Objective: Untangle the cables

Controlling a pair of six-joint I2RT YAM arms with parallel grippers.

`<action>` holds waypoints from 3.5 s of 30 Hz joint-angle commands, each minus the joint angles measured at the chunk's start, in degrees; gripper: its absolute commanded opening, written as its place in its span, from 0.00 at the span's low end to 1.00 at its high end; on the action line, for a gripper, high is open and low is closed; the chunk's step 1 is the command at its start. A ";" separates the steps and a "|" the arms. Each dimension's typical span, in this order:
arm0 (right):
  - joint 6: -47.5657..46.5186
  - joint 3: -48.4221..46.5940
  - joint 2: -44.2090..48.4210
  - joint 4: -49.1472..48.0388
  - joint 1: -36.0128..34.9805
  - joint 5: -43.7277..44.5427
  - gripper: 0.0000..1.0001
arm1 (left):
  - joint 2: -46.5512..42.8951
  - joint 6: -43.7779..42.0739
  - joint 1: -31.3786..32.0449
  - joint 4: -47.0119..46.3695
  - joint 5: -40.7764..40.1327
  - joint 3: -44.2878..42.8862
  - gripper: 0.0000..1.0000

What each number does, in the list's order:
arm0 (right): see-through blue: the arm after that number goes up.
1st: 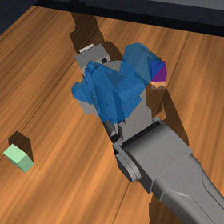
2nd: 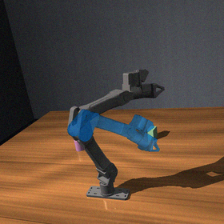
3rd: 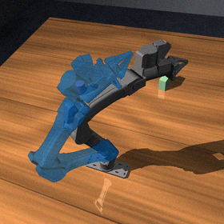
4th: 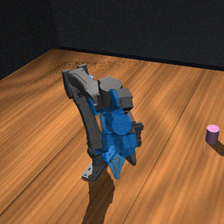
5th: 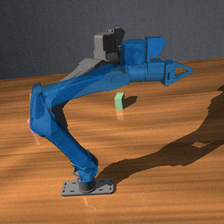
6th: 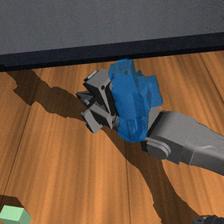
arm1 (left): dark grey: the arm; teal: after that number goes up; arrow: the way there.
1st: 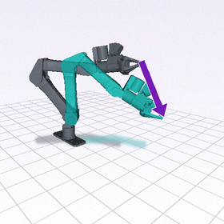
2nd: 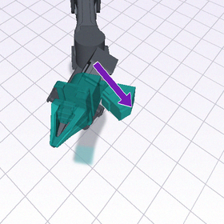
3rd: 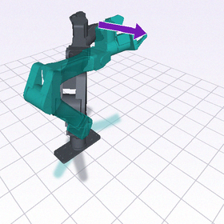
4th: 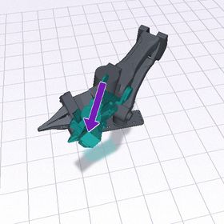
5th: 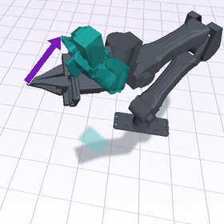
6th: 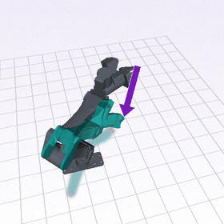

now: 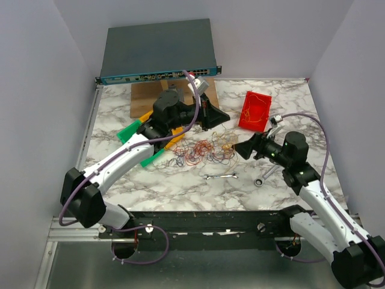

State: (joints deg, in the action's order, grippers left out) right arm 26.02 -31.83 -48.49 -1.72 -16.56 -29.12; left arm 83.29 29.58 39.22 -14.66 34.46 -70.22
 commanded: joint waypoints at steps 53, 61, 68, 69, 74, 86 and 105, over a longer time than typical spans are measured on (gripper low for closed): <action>28.62 3.35 -5.30 14.64 -5.37 77.18 0.01 | -37.48 3.69 -27.06 32.13 -24.35 5.95 0.00; 15.78 3.59 -4.74 8.34 -5.41 65.04 0.09 | -35.01 0.63 -30.18 39.17 -25.17 0.13 0.00; 6.93 4.84 -0.69 4.20 -5.42 55.59 0.88 | -35.38 -0.51 -32.80 40.36 -27.07 -1.92 0.00; 6.66 4.54 -0.71 4.63 -5.41 55.62 0.89 | -34.93 -0.73 -33.05 40.91 -27.00 -3.12 0.00; 6.15 4.73 -0.85 5.08 -5.42 55.71 0.90 | -33.10 -2.08 -33.81 43.20 -25.94 -9.11 0.00; 5.63 6.97 0.72 3.01 -5.39 53.83 0.90 | -28.62 -5.74 -34.55 49.18 -26.77 -22.29 0.00; 5.60 8.95 5.27 2.37 -5.42 52.26 0.90 | -26.95 0.04 -36.78 40.21 -36.78 0.68 0.00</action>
State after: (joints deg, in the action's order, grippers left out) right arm 32.45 -24.14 -44.29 2.31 -22.02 24.34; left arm 55.02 24.88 3.01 29.69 4.86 -74.85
